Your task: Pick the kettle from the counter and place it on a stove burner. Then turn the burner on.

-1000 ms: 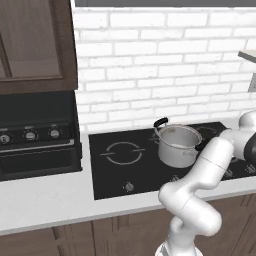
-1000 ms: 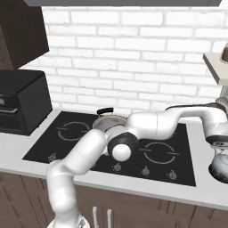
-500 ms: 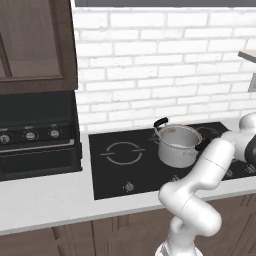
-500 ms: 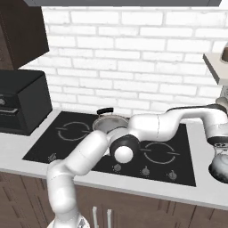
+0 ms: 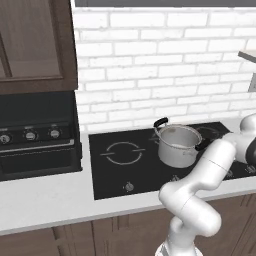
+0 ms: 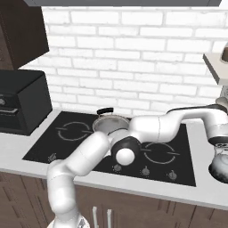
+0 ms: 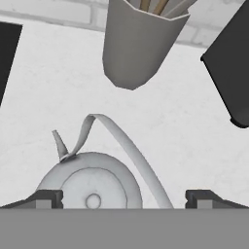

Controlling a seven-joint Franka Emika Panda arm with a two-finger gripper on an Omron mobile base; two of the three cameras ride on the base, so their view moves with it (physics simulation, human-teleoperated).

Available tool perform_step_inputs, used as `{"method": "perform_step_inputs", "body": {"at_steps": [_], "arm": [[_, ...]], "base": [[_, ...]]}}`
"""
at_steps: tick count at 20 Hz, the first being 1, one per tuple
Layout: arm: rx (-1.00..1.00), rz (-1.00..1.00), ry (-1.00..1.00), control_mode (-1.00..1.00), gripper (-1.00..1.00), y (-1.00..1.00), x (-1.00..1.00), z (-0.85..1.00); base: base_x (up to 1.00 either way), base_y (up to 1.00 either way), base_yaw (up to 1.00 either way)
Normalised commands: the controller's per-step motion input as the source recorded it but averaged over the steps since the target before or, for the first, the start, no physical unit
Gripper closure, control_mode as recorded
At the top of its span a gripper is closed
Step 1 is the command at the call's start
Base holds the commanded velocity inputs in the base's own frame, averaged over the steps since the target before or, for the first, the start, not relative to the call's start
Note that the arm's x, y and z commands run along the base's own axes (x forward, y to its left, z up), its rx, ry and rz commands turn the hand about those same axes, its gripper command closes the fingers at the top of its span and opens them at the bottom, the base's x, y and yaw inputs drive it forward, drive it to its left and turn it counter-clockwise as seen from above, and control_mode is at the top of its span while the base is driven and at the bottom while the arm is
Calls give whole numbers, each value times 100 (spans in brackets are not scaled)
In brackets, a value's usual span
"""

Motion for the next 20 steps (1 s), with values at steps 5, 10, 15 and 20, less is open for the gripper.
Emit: {"method": "perform_step_inputs", "body": {"at_steps": [5, 10, 15, 20], "arm": [[0, 0, 1, -100, -100, -6, 31, -23], [0, 0, 0, -100, -100, -11, 12, -11], [0, 0, 0, -100, -100, -7, 1, -1], [0, 0, 0, -100, -100, -10, 0, -7]], "base": [[0, 0, 0], [0, 0, 0], [0, 0, 0], [0, 0, 0]]}}
